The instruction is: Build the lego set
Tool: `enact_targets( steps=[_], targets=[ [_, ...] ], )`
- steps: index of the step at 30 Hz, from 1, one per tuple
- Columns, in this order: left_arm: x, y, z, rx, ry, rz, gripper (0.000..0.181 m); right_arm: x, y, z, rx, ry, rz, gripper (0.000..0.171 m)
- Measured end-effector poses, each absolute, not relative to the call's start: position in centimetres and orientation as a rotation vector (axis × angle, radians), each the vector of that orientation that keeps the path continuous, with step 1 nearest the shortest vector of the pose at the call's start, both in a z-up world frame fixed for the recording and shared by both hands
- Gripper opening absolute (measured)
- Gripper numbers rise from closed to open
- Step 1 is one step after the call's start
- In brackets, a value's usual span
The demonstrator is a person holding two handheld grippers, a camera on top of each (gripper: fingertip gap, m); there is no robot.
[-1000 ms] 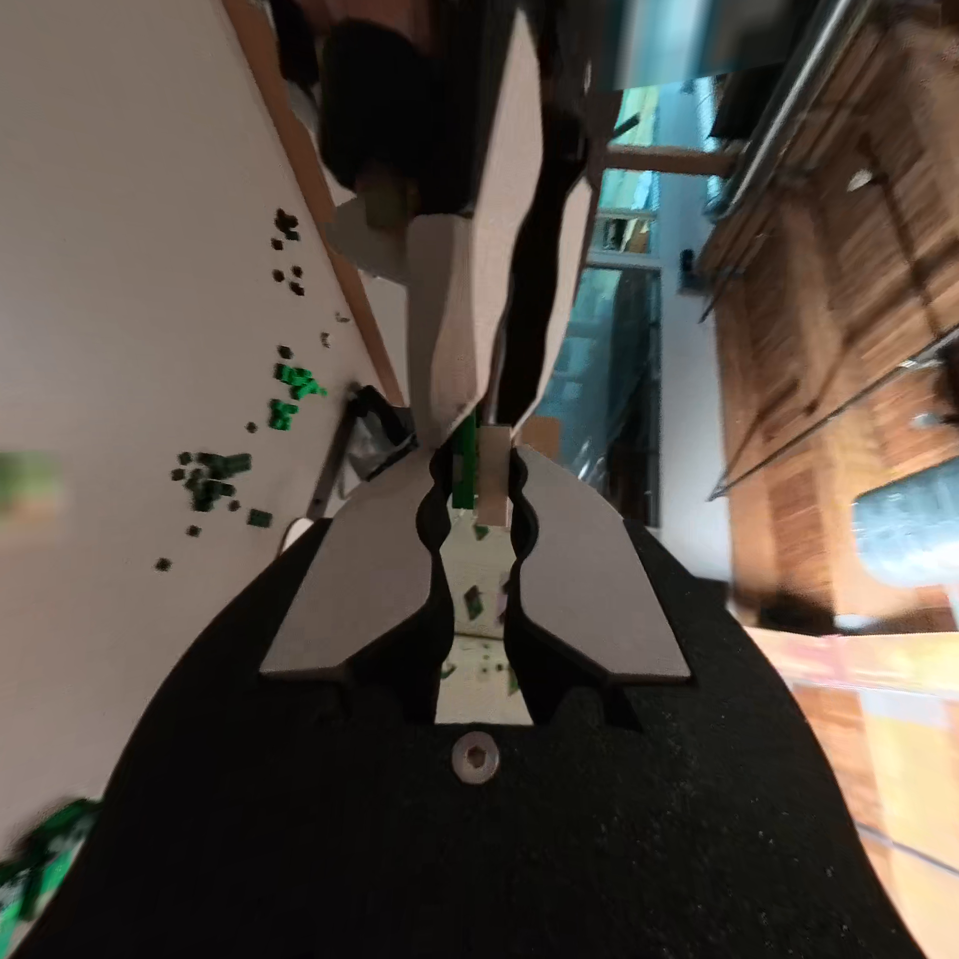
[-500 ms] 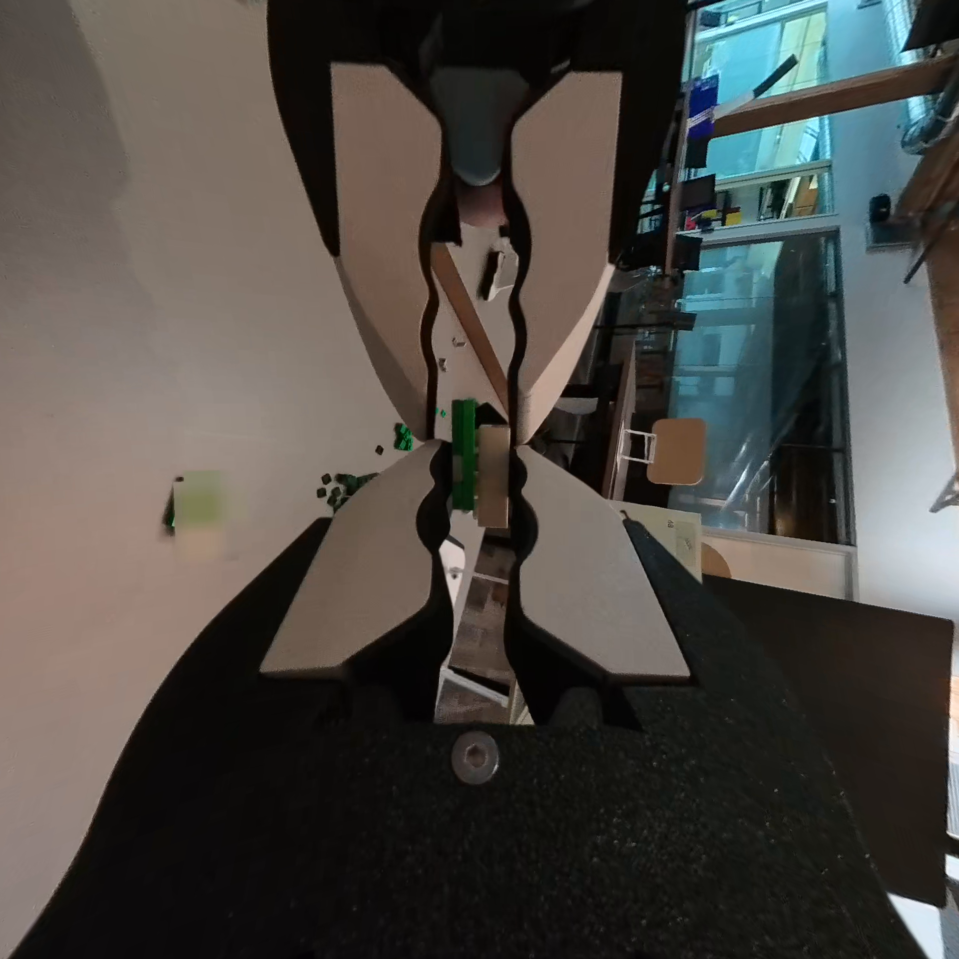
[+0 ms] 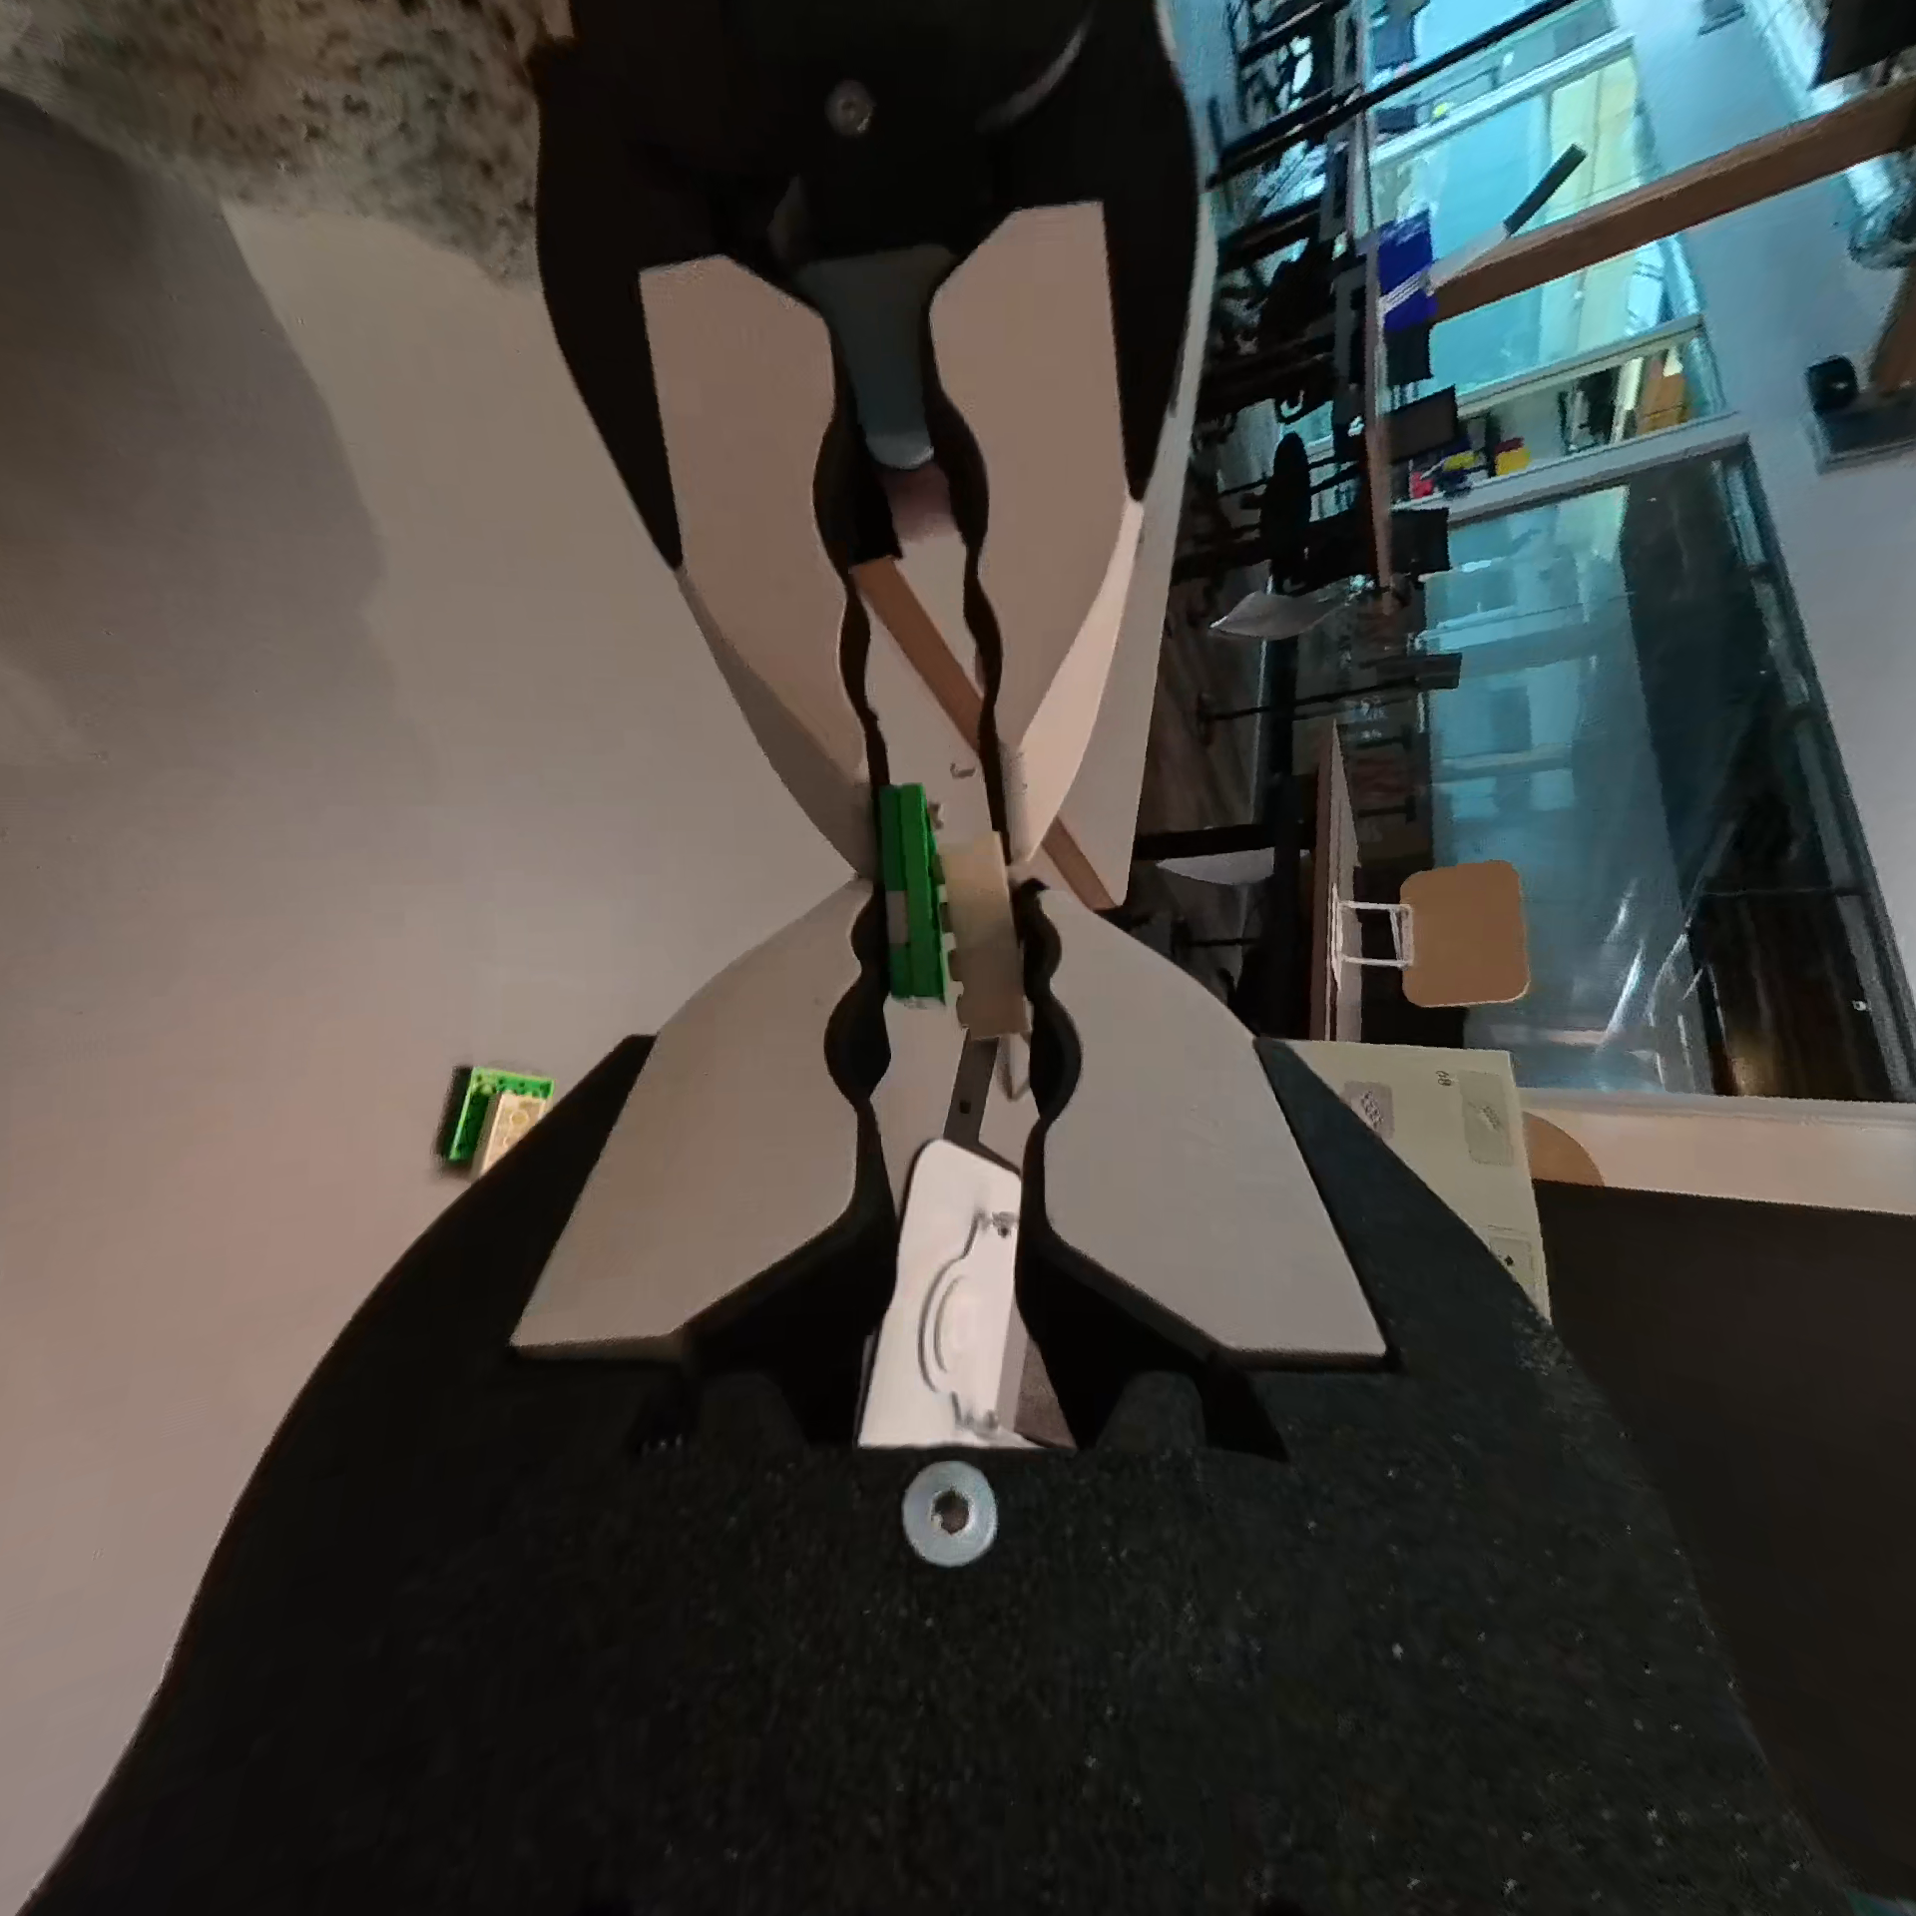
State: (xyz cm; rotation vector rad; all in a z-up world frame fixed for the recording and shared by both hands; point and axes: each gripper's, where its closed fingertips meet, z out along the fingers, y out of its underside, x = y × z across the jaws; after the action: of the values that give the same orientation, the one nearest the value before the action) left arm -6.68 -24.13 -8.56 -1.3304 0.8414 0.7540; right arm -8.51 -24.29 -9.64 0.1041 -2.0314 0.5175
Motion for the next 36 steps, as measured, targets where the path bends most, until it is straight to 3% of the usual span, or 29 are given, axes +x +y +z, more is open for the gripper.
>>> enact_targets(
  steps=[12,20,36],
  targets=[
    [-5.9,-25.2,-7.5,-1.246,0.825,0.588,0.015,-8.1,-23.6,-9.3,0.03,-2.095,0.661,0.033],
    [-6.3,-25.1,-7.5,-1.254,0.799,0.608,0.017,-7.7,-23.4,-8.7,0.122,-2.018,0.607,0.018],
    [-6.7,-24.0,-8.9,-1.36,0.801,0.647,0.018,-7.5,-22.1,-9.8,0.173,-1.96,0.29,0.017]
  ],
)
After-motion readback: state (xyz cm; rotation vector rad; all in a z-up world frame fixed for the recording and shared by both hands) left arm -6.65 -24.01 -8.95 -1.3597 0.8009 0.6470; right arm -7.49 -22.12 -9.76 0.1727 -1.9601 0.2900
